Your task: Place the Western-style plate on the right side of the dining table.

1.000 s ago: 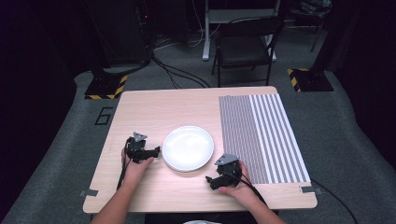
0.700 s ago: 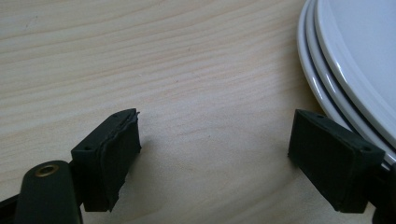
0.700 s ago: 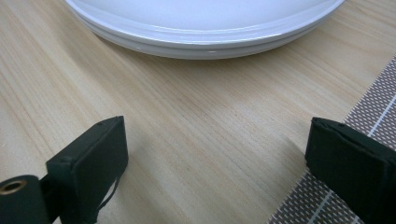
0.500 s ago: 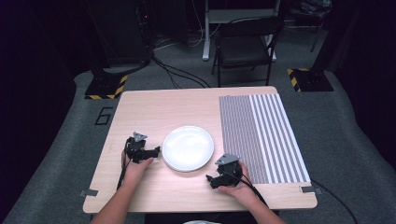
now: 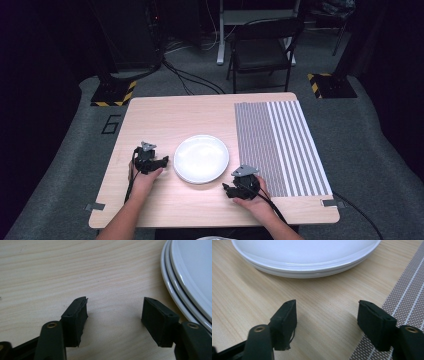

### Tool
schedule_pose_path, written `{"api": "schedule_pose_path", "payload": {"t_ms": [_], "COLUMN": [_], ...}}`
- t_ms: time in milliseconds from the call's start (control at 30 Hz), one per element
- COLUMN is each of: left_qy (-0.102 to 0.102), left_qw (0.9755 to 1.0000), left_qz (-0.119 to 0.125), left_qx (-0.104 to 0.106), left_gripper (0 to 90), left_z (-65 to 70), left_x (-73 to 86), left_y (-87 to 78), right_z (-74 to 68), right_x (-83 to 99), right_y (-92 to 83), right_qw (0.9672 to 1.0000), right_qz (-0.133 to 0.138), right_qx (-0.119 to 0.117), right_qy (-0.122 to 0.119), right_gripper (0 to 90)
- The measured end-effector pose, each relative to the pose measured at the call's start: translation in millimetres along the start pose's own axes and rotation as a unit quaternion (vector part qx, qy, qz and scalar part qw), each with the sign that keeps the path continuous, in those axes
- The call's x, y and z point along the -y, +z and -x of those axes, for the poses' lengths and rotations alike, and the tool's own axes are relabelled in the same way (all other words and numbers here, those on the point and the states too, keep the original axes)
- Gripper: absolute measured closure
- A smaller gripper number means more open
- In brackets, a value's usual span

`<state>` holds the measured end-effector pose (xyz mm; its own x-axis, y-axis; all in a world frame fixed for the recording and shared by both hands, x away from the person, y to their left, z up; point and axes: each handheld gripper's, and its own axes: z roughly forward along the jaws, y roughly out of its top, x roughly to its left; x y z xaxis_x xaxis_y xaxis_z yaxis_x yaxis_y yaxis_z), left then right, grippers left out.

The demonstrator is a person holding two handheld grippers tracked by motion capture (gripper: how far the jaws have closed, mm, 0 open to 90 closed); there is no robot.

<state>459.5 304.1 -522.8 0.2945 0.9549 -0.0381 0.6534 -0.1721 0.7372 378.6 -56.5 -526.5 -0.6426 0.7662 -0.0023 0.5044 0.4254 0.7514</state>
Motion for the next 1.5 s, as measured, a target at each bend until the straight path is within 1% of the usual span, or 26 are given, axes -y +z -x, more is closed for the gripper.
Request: {"api": "schedule_pose_path", "payload": {"t_ms": [67,167,267,300,333,433,467,500,533,600,633,667,767,800,833,867,967,1000,1133,1167,1233,1267,1300,1333,1467,1500], "left_qy": [-0.012,-0.021,-0.019,-0.011,-0.011,-0.005,-0.003,-0.001,-0.003,-0.006,-0.021,-0.023,-0.022,-0.026,-0.029,-0.028,-0.05,-0.05,-0.063,-0.061,-0.059,-0.062,-0.062,-0.073,-0.075,-0.078], "left_qw": [0.9999,0.9997,0.9996,0.9997,0.9997,0.9995,0.9994,0.9992,0.9991,0.9989,0.9983,0.998,0.9984,0.9982,0.9982,0.9982,0.9974,0.9974,0.9949,0.9944,0.994,0.9929,0.9929,0.9906,0.9892,0.9878], "left_qz": [-0.003,0.003,0.003,0.006,0.006,0.015,0.019,0.02,0.02,0.022,0.025,0.017,0.01,0.011,0.008,0.008,0.004,0.004,0.013,0.014,0.014,0.012,0.012,0.007,-0.003,-0.009], "left_qx": [0.007,0.016,0.018,0.02,0.02,0.028,0.028,0.034,0.036,0.04,0.048,0.056,0.052,0.052,0.052,0.053,0.052,0.052,0.078,0.085,0.091,0.101,0.101,0.116,0.126,0.135], "left_gripper": [39.2,41.3,42.0,42.5,43.2,43.2,43.2,43.2,43.2,43.6,44.4,45.3,46.4,47.5,47.7,48.1,50.9,51.6,53.1,53.8,54.5,54.5,54.5,55.0,56.0,56.1], "left_z": [-3.6,-5.6,-4.8,-2.7,-2.7,2.5,4.7,7.9,9.1,10.3,13.5,15.5,18.1,19.2,20.0,19.4,19.3,19.3,22.0,22.2,23.1,21.9,21.9,21.0,21.1,22.6], "left_x": [-0.3,-1.1,-2.7,-5.0,-5.0,-8.8,-10.1,-14.5,-16.2,-18.3,-21.0,-22.9,-25.4,-26.5,-28.5,-29.4,-35.0,-35.0,-35.7,-35.8,-36.3,-36.5,-36.5,-35.9,-34.3,-33.3], "left_y": [-2.7,-6.3,-8.4,-11.0,-11.0,-16.5,-17.9,-20.2,-21.3,-22.5,-23.6,-23.7,-23.5,-22.8,-22.2,-21.8,-17.7,-17.7,-16.1,-16.0,-16.3,-17.3,-17.3,-16.3,-12.7,-9.4], "right_z": [-0.1,-0.4,-0.7,-0.4,-0.4,0.9,2.6,4.2,5.3,6.7,9.4,10.1,11.4,12.0,12.1,13.0,16.0,16.3,20.8,20.4,22.0,23.5,23.1,23.3,25.5,25.7], "right_x": [-0.4,-2.3,-3.1,-3.3,-3.6,-5.2,-7.6,-8.9,-10.9,-12.1,-15.4,-16.3,-18.7,-19.7,-20.5,-21.7,-25.8,-26.8,-31.0,-32.3,-33.7,-34.8,-35.2,-36.0,-38.0,-38.5], "right_y": [-1.5,-4.2,-5.3,-7.2,-7.9,-9.4,-11.3,-12.1,-13.4,-14.2,-15.5,-15.8,-14.7,-14.1,-13.7,-13.2,-12.1,-11.8,-10.4,-9.8,-8.0,-6.1,-5.4,-4.2,-0.7,0.8], "right_qw": [1.0,0.9999,0.9999,0.9996,0.9995,0.9991,0.9988,0.9989,0.9986,0.9987,0.9985,0.9985,0.9983,0.9984,0.9982,0.9982,0.9978,0.9974,0.9966,0.9958,0.996,0.9959,0.9955,0.995,0.9941,0.9938], "right_qz": [0.002,0.003,0.002,0.007,0.006,0.008,0.011,0.011,0.012,0.012,0.012,0.013,0.013,0.012,0.011,0.011,0.008,0.007,0.013,0.013,0.012,0.011,0.009,0.007,0.004,0.004], "right_qx": [0.009,0.008,0.011,0.022,0.022,0.031,0.034,0.034,0.036,0.036,0.037,0.038,0.038,0.039,0.037,0.038,0.045,0.047,0.048,0.048,0.05,0.051,0.051,0.053,0.046,0.042], "right_qy": [-0.004,0.008,0.011,0.018,0.024,0.028,0.034,0.029,0.036,0.034,0.038,0.038,0.043,0.041,0.046,0.045,0.048,0.055,0.066,0.076,0.074,0.074,0.08,0.084,0.098,0.103], "right_gripper": [38.1,42.3,44.6,46.6,46.8,46.7,47.0,47.3,47.4,47.5,48.5,48.9,49.6,49.8,50.0,50.0,50.3,50.3,50.6,50.7,51.0,51.4,51.7,51.9,52.4,52.5]}}
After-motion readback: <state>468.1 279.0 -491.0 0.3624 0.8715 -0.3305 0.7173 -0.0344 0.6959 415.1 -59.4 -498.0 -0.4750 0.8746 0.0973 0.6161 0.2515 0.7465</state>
